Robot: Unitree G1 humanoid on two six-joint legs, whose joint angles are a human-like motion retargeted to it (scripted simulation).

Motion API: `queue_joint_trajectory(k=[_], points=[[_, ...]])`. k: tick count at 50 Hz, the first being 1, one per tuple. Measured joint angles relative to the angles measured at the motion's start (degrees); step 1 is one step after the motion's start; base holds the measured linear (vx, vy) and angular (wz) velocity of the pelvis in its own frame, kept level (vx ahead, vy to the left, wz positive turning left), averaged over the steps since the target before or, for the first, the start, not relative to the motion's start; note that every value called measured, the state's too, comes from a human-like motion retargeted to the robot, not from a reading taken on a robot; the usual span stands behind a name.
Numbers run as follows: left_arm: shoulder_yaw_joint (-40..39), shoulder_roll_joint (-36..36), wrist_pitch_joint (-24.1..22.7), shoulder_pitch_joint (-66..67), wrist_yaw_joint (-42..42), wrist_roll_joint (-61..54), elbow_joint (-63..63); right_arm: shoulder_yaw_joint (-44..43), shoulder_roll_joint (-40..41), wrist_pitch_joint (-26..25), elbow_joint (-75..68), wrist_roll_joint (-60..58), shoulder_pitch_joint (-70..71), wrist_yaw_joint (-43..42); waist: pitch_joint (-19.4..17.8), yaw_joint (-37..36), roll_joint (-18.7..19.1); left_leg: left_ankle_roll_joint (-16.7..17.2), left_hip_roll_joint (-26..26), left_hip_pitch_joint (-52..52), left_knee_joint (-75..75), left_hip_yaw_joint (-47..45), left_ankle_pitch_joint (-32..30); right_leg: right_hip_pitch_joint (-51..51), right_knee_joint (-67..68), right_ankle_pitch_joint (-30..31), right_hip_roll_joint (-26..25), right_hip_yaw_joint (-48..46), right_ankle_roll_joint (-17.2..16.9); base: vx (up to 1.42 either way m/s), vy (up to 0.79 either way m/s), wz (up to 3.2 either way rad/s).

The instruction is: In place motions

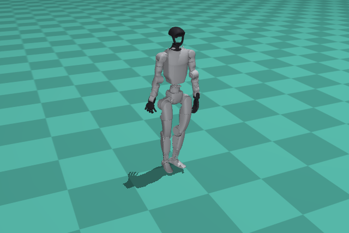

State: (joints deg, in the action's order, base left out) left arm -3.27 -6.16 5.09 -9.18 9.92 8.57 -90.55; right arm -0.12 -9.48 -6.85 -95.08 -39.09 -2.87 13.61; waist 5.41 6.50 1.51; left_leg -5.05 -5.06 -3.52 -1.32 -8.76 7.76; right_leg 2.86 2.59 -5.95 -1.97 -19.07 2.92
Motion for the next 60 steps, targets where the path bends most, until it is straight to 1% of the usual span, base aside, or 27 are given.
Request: queue_joint_trajectory(k=[5,9,15,18,22,25,28,32,35,41,47,50,53,54,55,56,57,58,59,60], points=[[2.63,-0.31,-0.78,-6.72,-0.05,-0.95,7.48,-4.88,-3.53,-1.30,-2.32,7.79,-5.99,-1.17,-0.04,-0.01,0.08,0.07,0.24,-0.26,-0.14,-0.91,0.07,0.24,-0.06,-0.01,0.01,0.07,0.05,-0.02,0.00,-0.12],[3.15,0.00,-1.12,-10.23,-0.86,-1.80,10.84,-8.17,-4.52,-2.69,-2.32,12.61,-9.54,-3.27,-0.11,-0.15,0.12,0.11,0.22,-0.31,-0.24,-0.98,-0.02,0.15,-0.11,-0.11,0.07,-0.08,0.15,0.00,0.00,0.00],[3.41,0.44,-1.82,-10.10,-0.98,-1.77,12.51,-8.18,-3.48,-3.82,-2.32,17.49,-9.47,-2.91,-0.03,-0.82,0.35,0.14,0.08,-0.20,-0.22,-0.61,-0.16,-0.11,-0.19,-0.22,0.14,-0.43,0.25,0.00,0.00,0.00],[3.16,0.59,-2.16,-7.81,-0.58,-0.86,10.48,-6.10,-1.98,-2.69,-2.32,16.42,-6.80,-2.12,0.07,-1.39,0.42,0.15,-0.12,-0.06,-0.22,-0.21,-0.22,-0.35,-0.22,-0.30,0.22,-0.66,0.36,0.00,0.00,0.00],[1.58,0.88,-2.07,-3.35,0.20,0.35,4.25,-1.42,0.48,0.21,-2.02,13.26,-1.40,-1.86,0.16,-2.24,0.42,0.16,-0.51,0.29,-0.20,0.46,-0.31,-0.72,-0.24,-0.38,0.35,-0.69,0.48,0.00,0.00,0.00],[-1.02,1.06,-1.70,0.78,-0.01,1.08,-1.76,2.91,2.28,1.52,0.80,10.48,2.80,-0.99,0.07,-2.12,0.25,0.10,-1.17,0.55,-0.24,1.82,-0.46,-0.88,-0.38,-0.26,0.42,-1.81,0.93,0.04,0.05,0.32],[-5.27,0.59,-1.33,6.20,-0.41,1.58,-6.29,6.67,3.66,2.75,4.52,6.62,7.52,1.35,0.06,-3.46,0.15,0.13,-1.25,0.67,-0.17,1.26,-0.39,-1.02,-0.23,-0.36,0.66,-0.81,0.62,0.00,0.00,0.00],[-9.61,-0.38,0.08,15.31,0.43,1.22,-6.85,9.59,5.09,4.95,10.47,3.09,12.92,4.06,-0.09,-3.16,0.35,0.11,-1.29,0.47,-0.32,1.71,-0.44,-0.97,-0.09,-0.51,0.65,-1.02,0.60,0.00,0.02,0.21],[-11.94,-1.37,1.02,21.08,1.20,1.40,-6.85,10.11,5.99,6.81,14.92,2.38,15.54,4.97,-0.21,-2.80,0.43,0.06,-1.27,0.35,-0.37,1.88,-0.53,-1.01,-0.06,-0.62,0.66,-1.36,0.57,-0.01,0.00,0.21],[-14.66,-2.34,2.49,26.09,1.10,1.38,-6.85,9.89,7.15,9.43,20.69,6.15,16.46,6.21,-0.26,-2.45,0.10,-0.05,-1.43,0.08,-0.54,2.44,-0.68,-1.08,-0.12,-0.72,0.77,-1.81,0.56,0.00,0.00,0.03],[-13.84,-1.21,2.00,22.18,0.68,-0.49,-6.85,10.23,6.62,9.80,19.40,5.70,13.55,6.41,-0.20,-1.85,-0.34,-0.06,-1.33,0.19,-0.50,2.35,-0.73,-1.07,-0.12,-0.65,0.69,-1.67,0.62,0.00,0.00,0.00],[-12.00,-0.04,1.20,17.47,-0.37,-1.63,-6.85,10.15,5.77,8.73,15.83,3.25,11.20,5.26,-0.18,-1.43,-0.50,-0.05,-1.16,0.32,-0.42,2.06,-0.69,-1.01,-0.12,-0.52,0.53,-1.34,0.65,-0.01,-0.03,-0.13],[-9.73,0.81,0.14,11.52,-1.41,-2.53,-6.85,8.88,4.54,6.60,10.77,0.68,8.43,3.65,-0.10,-1.00,-0.58,-0.03,-0.91,0.40,-0.32,1.67,-0.64,-0.87,-0.16,-0.36,0.34,-0.99,0.66,-0.01,-0.05,-0.55],[-8.95,0.93,-0.26,9.42,-1.40,-2.80,-6.64,8.14,4.09,5.70,8.88,-0.04,7.57,3.06,-0.39,-3.83,-0.59,-1.23,-1.07,-0.55,-0.69,-1.65,-0.92,-0.68,0.01,0.01,-0.52,2.03,0.93,0.00,-0.06,-2.51],[-8.18,1.01,-0.63,7.31,-1.26,-3.08,-6.34,7.33,3.64,4.77,6.92,-0.72,6.77,2.45,-0.86,-8.14,-0.59,-3.03,-1.36,-1.98,-1.25,-6.54,-1.35,-0.42,0.27,0.53,-1.77,6.50,1.33,0.00,-0.06,-2.92],[-6.85,0.99,-0.66,5.51,-0.92,-3.10,-5.56,6.27,3.03,3.81,5.30,-0.87,5.67,2.04,-0.86,-9.43,-0.60,-3.24,-1.23,-1.68,-0.88,-8.13,-1.16,-0.19,0.37,0.73,-2.18,7.87,1.44,-0.01,-0.05,-1.50],[-5.28,0.94,-0.70,3.67,-0.57,-3.11,-4.79,4.98,2.36,2.86,3.72,-0.91,4.59,1.65,-0.63,-7.67,-0.56,-2.56,-1.01,-1.20,-0.69,-6.54,-0.87,-0.16,0.26,0.57,-1.78,6.21,1.28,-0.04,-0.03,2.21],[-3.23,0.86,-0.76,1.75,-0.21,-3.11,-4.01,3.24,1.59,1.96,2.22,-0.75,3.52,1.30,0.05,0.18,-0.43,-0.11,-0.59,-0.39,-0.86,1.39,-0.36,-0.51,-0.25,-0.30,0.23,-1.49,0.57,-0.04,-0.02,2.89],[-1.98,0.61,-0.92,0.14,0.12,-3.08,-3.04,2.26,0.86,1.18,0.90,-0.16,2.42,0.99,0.17,1.30,-0.25,-0.06,-0.55,-0.38,-0.80,2.08,-0.41,-0.46,-0.32,-0.44,0.24,-2.34,0.54,-0.04,-0.02,1.59],[-1.13,0.28,-1.11,-1.33,0.42,-3.04,-1.98,1.66,0.17,0.47,-0.33,0.64,1.30,0.70,0.00,-0.95,-0.03,-1.20,-0.70,-0.77,-0.63,-0.86,-0.74,-0.21,-0.16,-0.20,-0.75,0.23,0.85,-0.02,-0.03,-0.84]])
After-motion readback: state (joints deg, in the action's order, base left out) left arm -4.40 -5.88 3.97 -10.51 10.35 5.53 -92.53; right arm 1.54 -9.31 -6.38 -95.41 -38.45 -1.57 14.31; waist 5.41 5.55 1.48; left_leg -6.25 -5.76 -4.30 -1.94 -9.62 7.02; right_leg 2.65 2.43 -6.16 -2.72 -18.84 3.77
